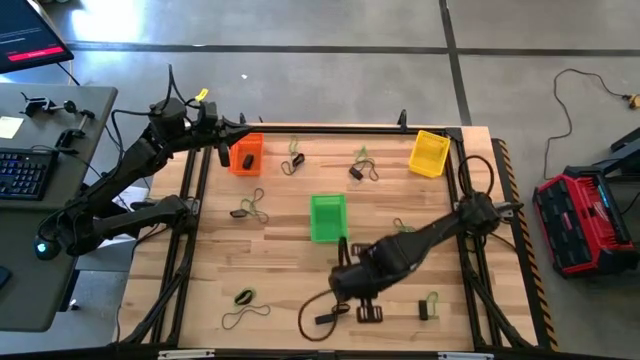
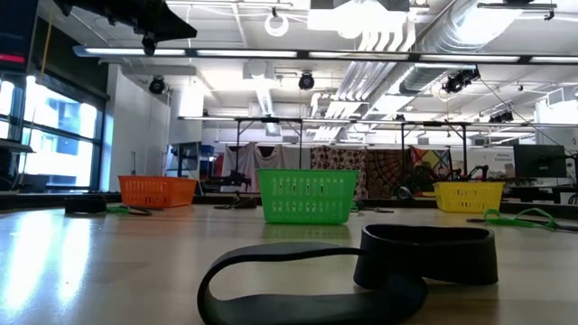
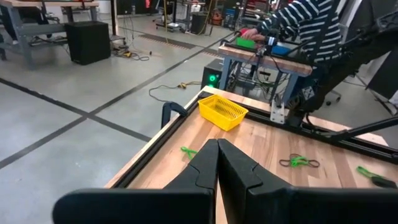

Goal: Sort rubber bands into baskets
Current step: Put the black rubber band into the orange bin

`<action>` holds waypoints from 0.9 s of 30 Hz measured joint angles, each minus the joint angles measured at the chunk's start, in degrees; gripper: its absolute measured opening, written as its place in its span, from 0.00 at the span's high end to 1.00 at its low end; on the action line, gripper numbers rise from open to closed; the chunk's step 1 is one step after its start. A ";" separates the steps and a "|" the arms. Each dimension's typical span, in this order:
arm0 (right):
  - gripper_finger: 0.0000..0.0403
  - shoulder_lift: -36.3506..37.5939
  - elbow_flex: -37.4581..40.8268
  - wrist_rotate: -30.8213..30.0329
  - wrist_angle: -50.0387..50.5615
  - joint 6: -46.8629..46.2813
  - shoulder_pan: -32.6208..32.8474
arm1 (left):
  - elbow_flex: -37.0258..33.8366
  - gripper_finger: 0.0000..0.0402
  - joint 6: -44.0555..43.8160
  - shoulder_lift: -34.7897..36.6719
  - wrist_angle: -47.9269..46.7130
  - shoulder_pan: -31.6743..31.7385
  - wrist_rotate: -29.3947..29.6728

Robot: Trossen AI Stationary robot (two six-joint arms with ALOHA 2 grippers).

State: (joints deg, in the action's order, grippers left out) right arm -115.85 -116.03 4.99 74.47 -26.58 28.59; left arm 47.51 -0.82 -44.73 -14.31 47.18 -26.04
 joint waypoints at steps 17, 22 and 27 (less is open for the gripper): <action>1.00 3.89 28.15 -6.56 -30.03 -9.36 8.49 | 0.00 1.00 2.95 0.00 -1.61 -3.62 0.27; 0.98 3.89 28.13 -10.99 -30.09 -5.79 8.72 | 0.02 1.00 3.02 -0.92 -2.87 -5.19 1.10; 0.83 3.32 28.13 -12.61 -30.34 -4.17 8.13 | 0.02 1.00 3.02 -3.06 -2.43 -6.62 1.15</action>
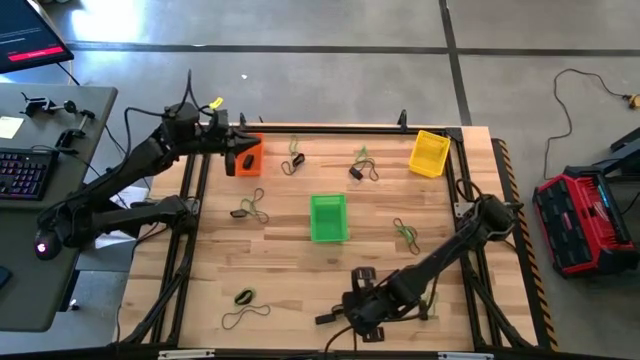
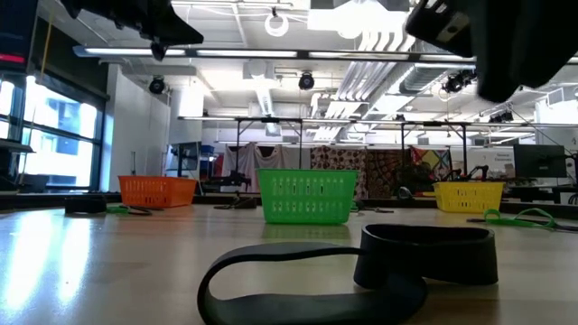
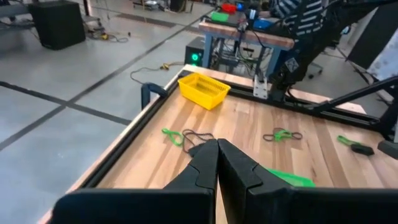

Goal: Sort rubber bands into baskets
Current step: Put the black rubber band into the orange bin

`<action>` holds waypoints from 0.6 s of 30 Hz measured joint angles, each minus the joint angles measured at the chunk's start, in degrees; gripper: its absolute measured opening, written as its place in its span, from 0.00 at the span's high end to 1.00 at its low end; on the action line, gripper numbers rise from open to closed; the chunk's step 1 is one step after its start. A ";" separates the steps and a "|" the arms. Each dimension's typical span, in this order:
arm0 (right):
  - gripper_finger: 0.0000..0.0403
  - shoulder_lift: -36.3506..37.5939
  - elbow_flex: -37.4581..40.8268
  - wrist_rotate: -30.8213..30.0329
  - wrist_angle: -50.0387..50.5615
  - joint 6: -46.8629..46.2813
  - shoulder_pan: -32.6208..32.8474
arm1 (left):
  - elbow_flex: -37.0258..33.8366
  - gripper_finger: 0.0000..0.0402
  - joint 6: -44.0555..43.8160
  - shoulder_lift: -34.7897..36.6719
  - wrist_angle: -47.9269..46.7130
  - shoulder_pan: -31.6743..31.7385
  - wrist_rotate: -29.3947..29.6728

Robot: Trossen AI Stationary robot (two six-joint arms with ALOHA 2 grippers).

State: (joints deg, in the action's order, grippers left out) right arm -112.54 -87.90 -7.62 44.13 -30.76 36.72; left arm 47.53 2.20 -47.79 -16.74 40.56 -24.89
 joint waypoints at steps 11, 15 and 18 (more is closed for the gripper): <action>0.45 -4.05 -0.04 -0.76 -4.95 4.42 -1.10 | 0.00 1.00 2.44 -3.70 0.34 -3.84 1.79; 0.45 -5.36 -0.04 -1.18 -5.83 5.16 -1.03 | 0.00 1.00 3.04 -3.70 0.21 -5.55 2.03; 0.49 -6.36 -0.04 -1.24 -6.17 5.69 -1.08 | 0.00 1.00 3.03 -3.75 -0.01 -7.31 0.52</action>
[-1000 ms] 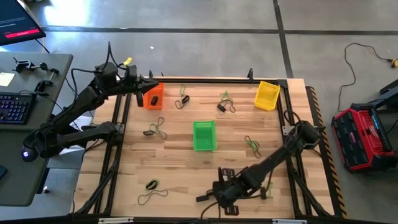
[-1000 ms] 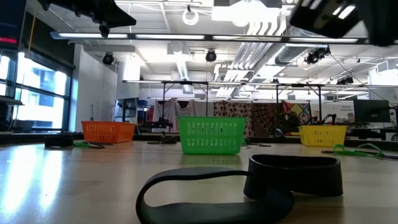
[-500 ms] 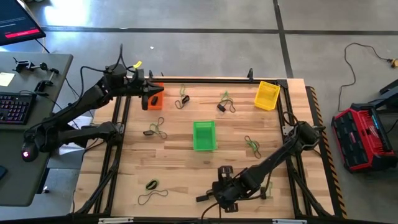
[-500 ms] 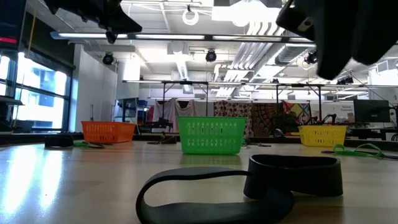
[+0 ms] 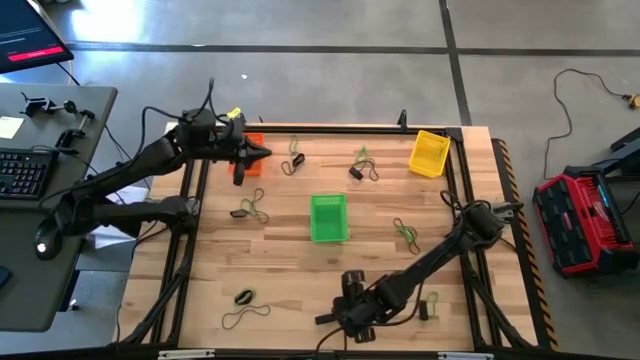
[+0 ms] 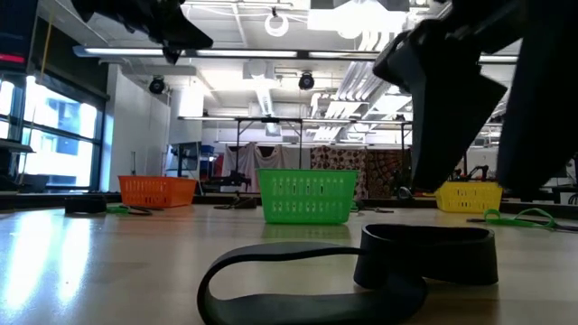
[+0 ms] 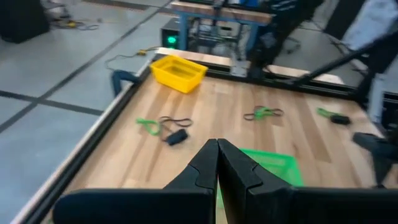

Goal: Sort rubber bands into baskets
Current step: Put the black rubber band into the orange bin

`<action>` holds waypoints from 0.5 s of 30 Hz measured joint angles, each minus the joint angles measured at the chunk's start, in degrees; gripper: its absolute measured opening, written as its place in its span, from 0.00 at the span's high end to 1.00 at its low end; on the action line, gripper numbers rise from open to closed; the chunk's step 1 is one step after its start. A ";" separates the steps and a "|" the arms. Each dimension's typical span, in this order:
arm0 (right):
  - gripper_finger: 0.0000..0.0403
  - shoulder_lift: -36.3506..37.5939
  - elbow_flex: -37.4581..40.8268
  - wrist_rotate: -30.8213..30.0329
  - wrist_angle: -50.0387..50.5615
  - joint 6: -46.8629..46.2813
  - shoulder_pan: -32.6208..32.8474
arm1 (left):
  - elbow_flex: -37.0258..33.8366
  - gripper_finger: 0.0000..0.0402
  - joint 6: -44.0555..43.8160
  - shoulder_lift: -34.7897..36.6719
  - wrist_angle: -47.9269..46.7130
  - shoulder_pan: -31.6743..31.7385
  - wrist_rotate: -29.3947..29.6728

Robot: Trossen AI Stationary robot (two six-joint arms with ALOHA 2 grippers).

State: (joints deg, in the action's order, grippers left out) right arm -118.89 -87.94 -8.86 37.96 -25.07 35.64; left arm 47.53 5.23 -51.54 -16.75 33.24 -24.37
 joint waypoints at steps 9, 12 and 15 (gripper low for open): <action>0.62 -2.89 0.00 0.39 -2.66 2.01 0.00 | 0.00 1.00 -0.01 -0.01 -0.13 -8.21 -0.56; 0.66 -3.06 0.00 0.44 -2.46 2.00 0.00 | 0.00 1.00 -0.04 -0.01 -0.13 -11.23 1.00; 0.71 -3.06 0.00 0.44 -2.33 1.99 0.00 | 0.00 1.00 -0.35 -0.01 -0.13 -14.32 3.78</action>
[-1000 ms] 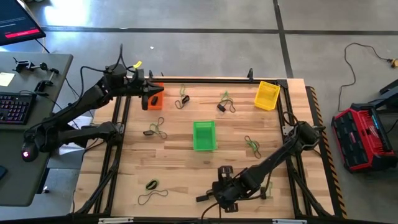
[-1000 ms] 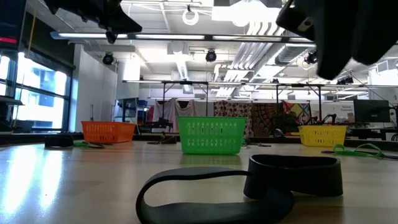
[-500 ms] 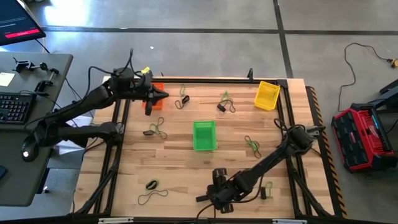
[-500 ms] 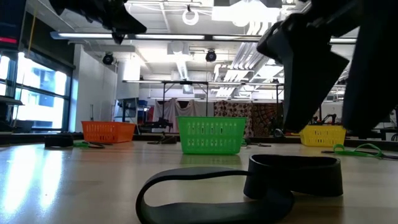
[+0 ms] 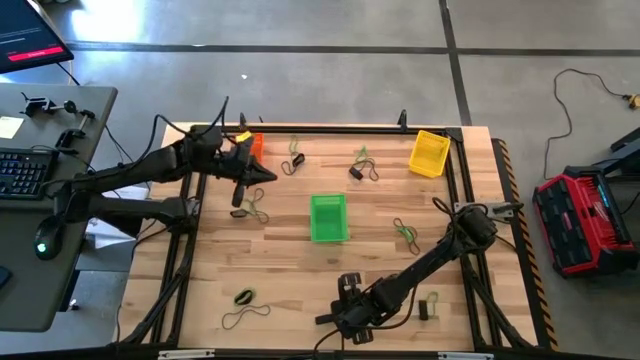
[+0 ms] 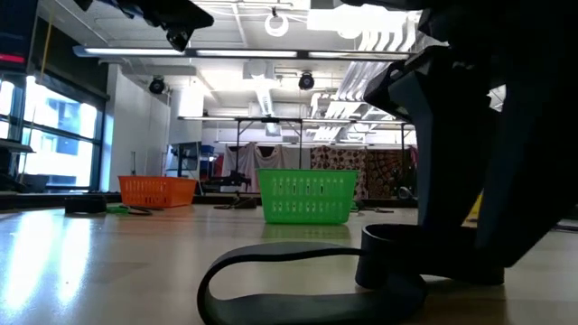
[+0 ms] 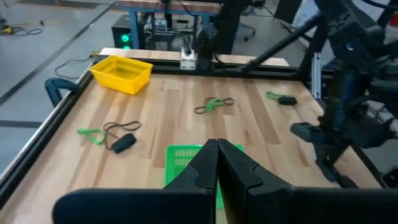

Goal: Sort rubber bands into baskets
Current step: Put the black rubber band into the orange bin

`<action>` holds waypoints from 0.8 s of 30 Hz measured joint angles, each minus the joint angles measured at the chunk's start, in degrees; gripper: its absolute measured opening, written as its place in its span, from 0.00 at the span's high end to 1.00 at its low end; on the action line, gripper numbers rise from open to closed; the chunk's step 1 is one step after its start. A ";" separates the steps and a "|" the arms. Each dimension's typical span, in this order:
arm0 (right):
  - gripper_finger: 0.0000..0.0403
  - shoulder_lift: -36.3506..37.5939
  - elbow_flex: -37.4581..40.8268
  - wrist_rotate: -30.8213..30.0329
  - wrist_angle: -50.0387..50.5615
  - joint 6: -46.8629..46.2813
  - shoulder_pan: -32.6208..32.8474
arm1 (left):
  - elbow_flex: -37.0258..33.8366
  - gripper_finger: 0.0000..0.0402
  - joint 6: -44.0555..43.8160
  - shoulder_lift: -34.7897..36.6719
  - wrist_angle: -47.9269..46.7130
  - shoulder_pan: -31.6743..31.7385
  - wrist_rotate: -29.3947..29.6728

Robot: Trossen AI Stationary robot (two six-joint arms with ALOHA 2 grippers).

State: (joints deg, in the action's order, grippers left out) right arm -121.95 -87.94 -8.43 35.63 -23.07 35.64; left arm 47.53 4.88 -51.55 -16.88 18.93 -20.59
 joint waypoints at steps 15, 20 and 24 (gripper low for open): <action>0.99 0.44 -0.02 -0.35 1.04 -5.61 -0.05 | 0.00 1.00 -3.88 0.00 0.02 -13.28 12.43; 0.99 3.75 -0.02 0.07 3.62 -9.40 -0.92 | 0.00 1.00 -6.27 0.00 0.76 -13.65 16.93; 0.99 8.03 -0.07 -0.78 6.20 -9.09 -3.18 | 0.00 1.00 -6.34 0.00 2.55 -13.53 16.86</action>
State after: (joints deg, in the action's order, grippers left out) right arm -113.92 -88.01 -9.21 41.83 -32.17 32.46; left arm 47.53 -1.46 -51.55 -14.34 5.40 -3.73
